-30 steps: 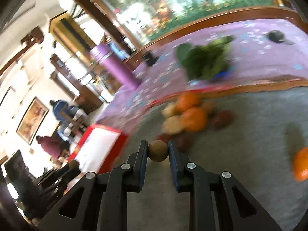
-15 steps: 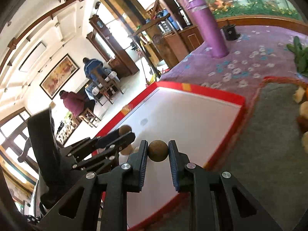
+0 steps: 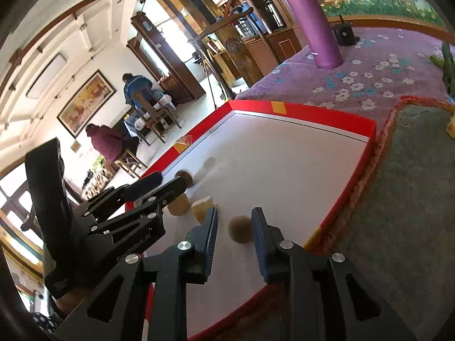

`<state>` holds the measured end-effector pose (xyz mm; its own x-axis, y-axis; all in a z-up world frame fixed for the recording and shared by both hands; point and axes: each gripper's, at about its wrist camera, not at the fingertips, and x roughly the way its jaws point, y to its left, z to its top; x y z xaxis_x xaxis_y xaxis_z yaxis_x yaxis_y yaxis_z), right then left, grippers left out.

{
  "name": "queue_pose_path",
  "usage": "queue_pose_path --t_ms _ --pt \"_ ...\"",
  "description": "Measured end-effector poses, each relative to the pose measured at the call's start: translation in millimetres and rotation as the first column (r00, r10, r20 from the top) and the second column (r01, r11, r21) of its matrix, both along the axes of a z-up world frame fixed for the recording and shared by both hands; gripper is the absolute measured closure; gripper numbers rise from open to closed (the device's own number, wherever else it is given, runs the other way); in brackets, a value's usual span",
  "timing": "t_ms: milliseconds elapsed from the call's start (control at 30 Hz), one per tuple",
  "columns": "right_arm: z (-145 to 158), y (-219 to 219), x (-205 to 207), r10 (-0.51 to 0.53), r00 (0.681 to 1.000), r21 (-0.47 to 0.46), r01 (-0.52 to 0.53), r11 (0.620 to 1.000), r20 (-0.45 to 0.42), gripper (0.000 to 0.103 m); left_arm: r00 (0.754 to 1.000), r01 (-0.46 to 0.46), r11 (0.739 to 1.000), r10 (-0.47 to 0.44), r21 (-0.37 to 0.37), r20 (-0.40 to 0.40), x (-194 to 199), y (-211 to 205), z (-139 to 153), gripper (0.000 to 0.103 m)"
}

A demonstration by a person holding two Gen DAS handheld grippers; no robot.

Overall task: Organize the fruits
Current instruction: 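Carry both brown fruits into the white tray and open both tools, then grasp the loose mandarin orange with the right tool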

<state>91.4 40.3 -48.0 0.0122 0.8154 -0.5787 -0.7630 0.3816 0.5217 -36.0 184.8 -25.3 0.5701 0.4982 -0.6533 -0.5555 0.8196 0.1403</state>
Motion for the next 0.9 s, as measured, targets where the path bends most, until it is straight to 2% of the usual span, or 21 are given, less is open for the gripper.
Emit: queue_pose_path --t_ms 233,400,500,600,667,800,900 --pt "10 -30 11 -0.074 0.997 0.056 0.075 0.996 -0.017 0.068 0.999 0.040 0.999 -0.040 0.026 0.018 3 -18 16 0.042" --pt "29 -78 26 -0.165 0.986 0.097 0.164 0.982 -0.003 0.061 0.993 0.110 0.992 -0.111 0.054 0.025 14 -45 28 0.028" --pt "42 -119 36 -0.252 0.967 0.114 0.247 0.962 0.035 0.057 0.986 0.165 0.985 -0.166 0.053 0.015 24 -62 32 0.024" --pt "51 -164 45 -0.347 0.935 0.116 0.337 0.934 0.080 0.051 0.974 0.224 0.974 -0.225 0.041 0.001 33 -78 34 0.024" --pt "54 -196 50 -0.413 0.907 0.127 0.402 0.907 0.080 0.050 0.966 0.260 0.965 -0.260 0.027 -0.003 40 -87 35 0.024" --pt "58 -260 59 -0.553 0.826 0.138 0.538 0.831 0.113 0.044 0.944 0.331 0.944 -0.330 0.006 -0.012 58 -110 36 0.024" --pt "54 -289 70 -0.606 0.787 0.123 0.594 0.795 0.111 0.044 0.924 0.381 0.924 -0.381 -0.018 -0.022 74 -130 34 0.024"
